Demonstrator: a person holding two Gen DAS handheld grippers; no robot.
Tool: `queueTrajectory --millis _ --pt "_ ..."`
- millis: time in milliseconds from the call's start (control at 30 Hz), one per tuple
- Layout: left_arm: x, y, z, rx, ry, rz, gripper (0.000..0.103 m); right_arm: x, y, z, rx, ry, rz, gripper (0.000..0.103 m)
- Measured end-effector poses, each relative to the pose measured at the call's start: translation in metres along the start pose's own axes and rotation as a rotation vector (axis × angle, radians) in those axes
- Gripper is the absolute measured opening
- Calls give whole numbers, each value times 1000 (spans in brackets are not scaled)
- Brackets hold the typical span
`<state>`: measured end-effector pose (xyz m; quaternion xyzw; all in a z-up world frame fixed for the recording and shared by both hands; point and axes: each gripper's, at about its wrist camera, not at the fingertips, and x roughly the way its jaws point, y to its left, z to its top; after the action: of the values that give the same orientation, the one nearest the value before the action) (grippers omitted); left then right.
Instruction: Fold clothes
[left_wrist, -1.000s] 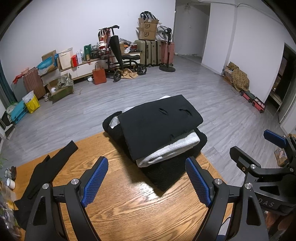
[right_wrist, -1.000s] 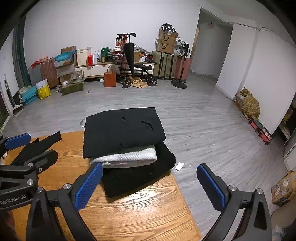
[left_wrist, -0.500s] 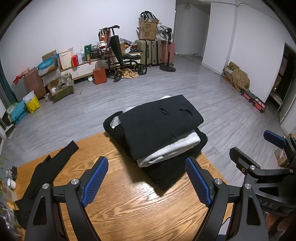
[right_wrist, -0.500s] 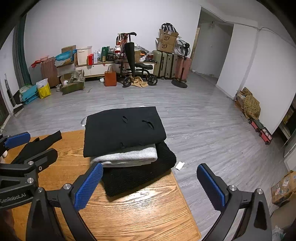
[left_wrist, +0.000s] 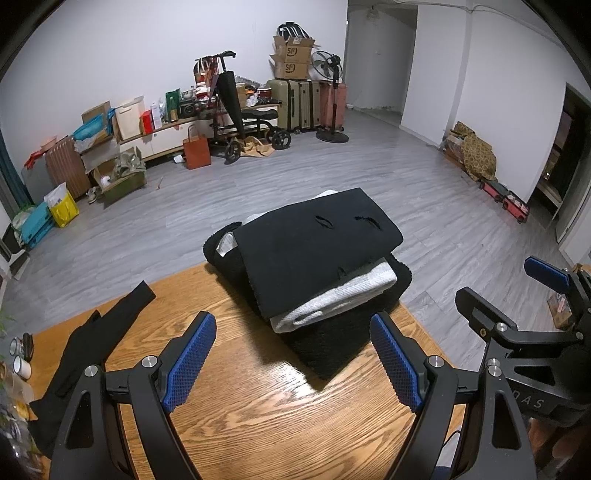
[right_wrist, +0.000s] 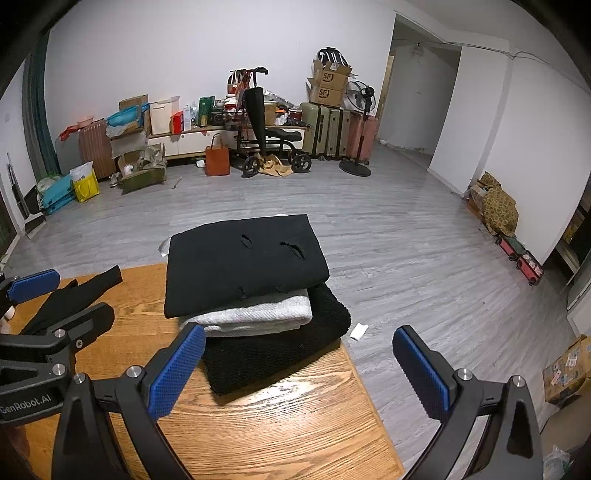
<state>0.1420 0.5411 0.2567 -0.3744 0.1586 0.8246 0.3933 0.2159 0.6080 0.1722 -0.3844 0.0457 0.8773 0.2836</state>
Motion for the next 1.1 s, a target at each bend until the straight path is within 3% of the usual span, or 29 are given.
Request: queueTrajectory --millis 1100 --pt "7 0 1 -2 -7 10 85 5 2 2 -7 -10 -23 103"
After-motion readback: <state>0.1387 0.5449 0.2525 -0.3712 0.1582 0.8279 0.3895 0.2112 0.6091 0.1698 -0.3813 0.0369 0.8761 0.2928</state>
